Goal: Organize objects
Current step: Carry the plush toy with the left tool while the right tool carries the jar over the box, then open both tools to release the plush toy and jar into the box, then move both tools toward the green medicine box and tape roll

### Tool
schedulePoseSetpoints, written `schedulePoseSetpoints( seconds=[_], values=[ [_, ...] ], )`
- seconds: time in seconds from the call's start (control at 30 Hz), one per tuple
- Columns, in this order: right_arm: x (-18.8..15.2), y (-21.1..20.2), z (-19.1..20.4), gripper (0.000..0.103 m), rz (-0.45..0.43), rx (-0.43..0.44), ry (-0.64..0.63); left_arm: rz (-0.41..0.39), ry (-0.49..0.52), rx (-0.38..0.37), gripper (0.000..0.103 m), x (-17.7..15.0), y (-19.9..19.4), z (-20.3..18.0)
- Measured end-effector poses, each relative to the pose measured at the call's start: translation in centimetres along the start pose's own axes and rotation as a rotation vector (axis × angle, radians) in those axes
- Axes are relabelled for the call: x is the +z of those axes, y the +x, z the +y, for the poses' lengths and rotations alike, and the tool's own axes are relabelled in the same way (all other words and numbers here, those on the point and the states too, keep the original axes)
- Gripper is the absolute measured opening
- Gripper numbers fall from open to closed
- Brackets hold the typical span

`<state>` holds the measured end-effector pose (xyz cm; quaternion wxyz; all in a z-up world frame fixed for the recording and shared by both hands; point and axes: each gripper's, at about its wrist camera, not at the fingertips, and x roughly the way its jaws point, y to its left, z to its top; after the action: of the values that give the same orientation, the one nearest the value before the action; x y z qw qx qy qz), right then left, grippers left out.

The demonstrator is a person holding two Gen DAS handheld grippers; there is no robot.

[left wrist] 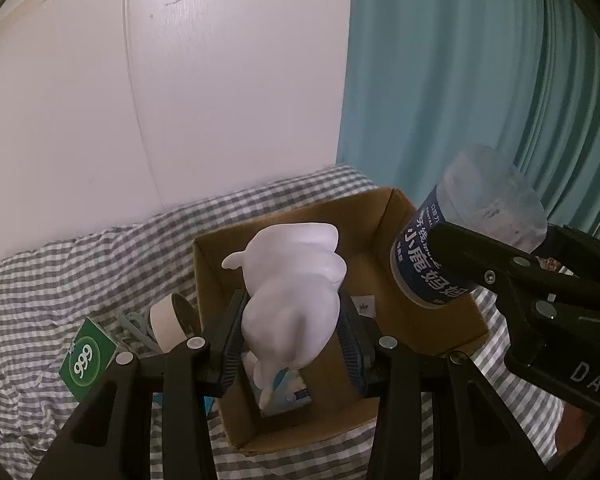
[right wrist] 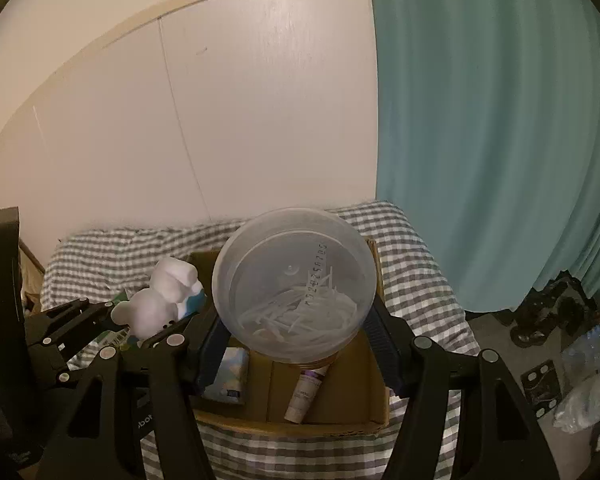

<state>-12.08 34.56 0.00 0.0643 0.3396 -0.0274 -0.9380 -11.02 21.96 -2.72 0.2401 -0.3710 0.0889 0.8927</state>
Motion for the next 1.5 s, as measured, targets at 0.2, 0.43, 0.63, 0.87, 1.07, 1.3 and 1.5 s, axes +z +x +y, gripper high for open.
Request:
schedulePoseSetpoints(
  seconds=[0.2,0.43,0.63,0.87,1.07,1.3,1.5],
  values=[
    [-0.2,0.8,0.0,0.063,0.02,-0.003,0.008,0.011,-0.024,-0.018,0.046,-0.3,0.4,0.9],
    [0.2,0.6,0.2,0.067,0.01,-0.004,0.014,-0.018,-0.036,0.009,0.083,-0.2,-0.7,1.6],
    [0.2,-0.5,-0.1,0.074,-0.033,0.0,0.012,-0.05,-0.053,0.054,0.096,0.3,-3.2,3.3],
    [0.4,-2.0,0.3,0.086,-0.073,0.029,-0.003,-0.098,-0.077,0.132,0.101,0.3,-7.5,8.3],
    [0.0,-3.6,3.0,0.091,-0.082,0.048,-0.045,-0.132,-0.118,0.201,0.103,-0.7,-11.3,13.4],
    [-1.1,-3.9,8.4,0.092,-0.088,0.089,-0.103,-0.112,-0.159,0.272,0.103,-3.4,-12.3,19.6],
    [-2.5,-1.6,13.5,0.092,-0.037,0.152,-0.181,-0.042,-0.198,0.308,0.103,-6.8,-10.5,23.5]
  ],
)
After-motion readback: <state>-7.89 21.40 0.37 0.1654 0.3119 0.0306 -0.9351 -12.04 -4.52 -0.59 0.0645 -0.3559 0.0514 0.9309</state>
